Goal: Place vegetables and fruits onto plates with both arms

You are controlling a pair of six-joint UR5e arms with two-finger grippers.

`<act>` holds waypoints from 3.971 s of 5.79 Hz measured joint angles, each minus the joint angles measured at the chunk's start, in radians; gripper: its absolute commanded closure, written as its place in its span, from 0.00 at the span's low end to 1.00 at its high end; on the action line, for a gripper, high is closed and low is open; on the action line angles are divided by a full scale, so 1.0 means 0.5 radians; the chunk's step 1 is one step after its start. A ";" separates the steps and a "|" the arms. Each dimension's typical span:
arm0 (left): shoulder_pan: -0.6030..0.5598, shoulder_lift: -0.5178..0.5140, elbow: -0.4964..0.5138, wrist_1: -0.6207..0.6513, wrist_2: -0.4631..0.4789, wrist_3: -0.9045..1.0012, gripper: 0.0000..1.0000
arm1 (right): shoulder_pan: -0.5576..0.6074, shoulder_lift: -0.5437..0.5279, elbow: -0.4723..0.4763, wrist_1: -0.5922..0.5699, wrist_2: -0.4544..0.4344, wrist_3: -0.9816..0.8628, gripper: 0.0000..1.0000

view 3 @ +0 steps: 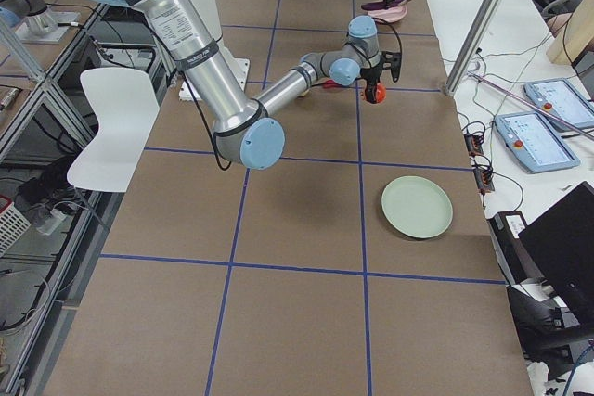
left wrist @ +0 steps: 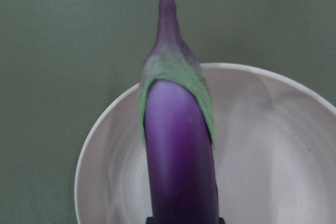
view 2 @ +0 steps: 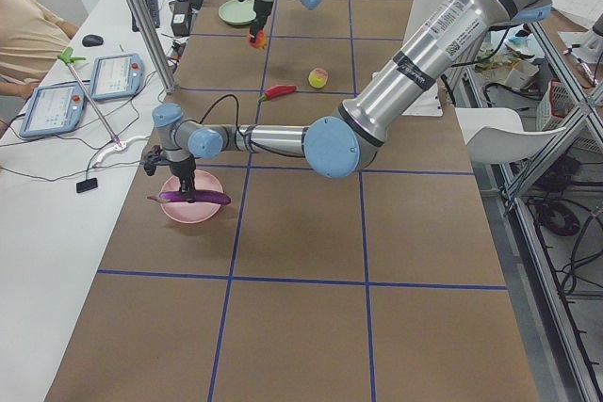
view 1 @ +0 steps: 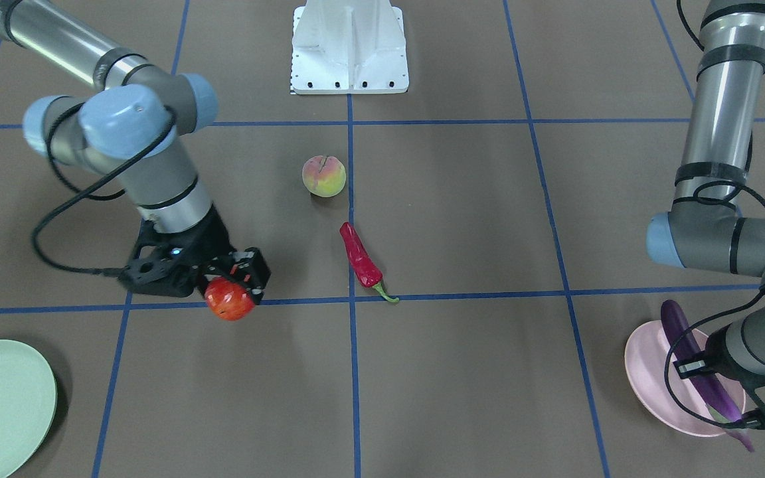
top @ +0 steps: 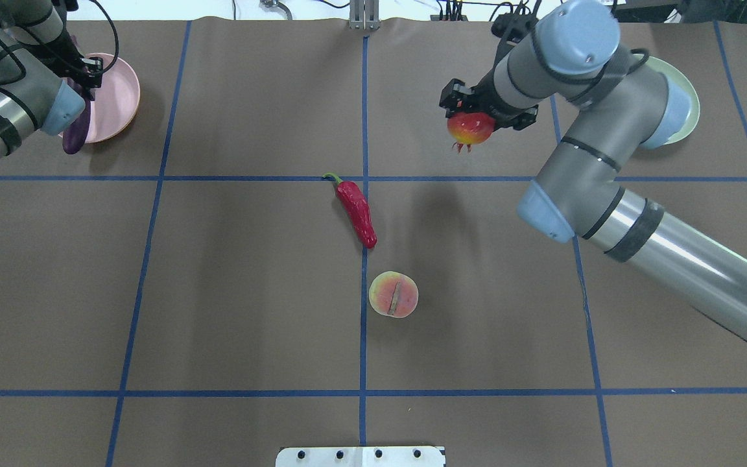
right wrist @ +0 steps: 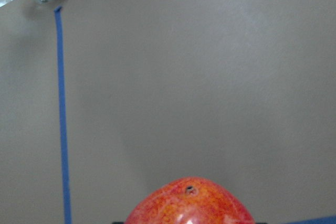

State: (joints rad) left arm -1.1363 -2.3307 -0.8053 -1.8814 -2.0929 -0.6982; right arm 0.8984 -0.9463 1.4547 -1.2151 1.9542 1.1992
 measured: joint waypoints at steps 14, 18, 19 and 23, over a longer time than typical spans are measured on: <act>1.068 -0.567 -0.510 0.295 0.052 -1.933 0.72 | 0.566 -0.128 -0.863 0.336 -0.067 -0.685 0.00; 0.938 -0.571 -0.558 0.268 -0.010 -1.877 1.00 | 0.554 -0.394 -0.001 -0.112 0.340 -0.612 0.00; 0.789 -0.536 -0.609 0.274 -0.133 -1.758 1.00 | 0.480 -0.499 0.252 -0.146 0.446 -0.472 0.00; 0.202 -0.185 -0.549 0.397 -0.309 -0.535 1.00 | -0.136 -0.581 0.824 -0.166 0.230 0.370 0.00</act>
State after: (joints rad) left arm -1.0354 -2.4232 -1.0798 -1.6829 -2.2472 -0.9655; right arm 0.8304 -1.2369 1.8670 -1.2981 2.0694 1.3842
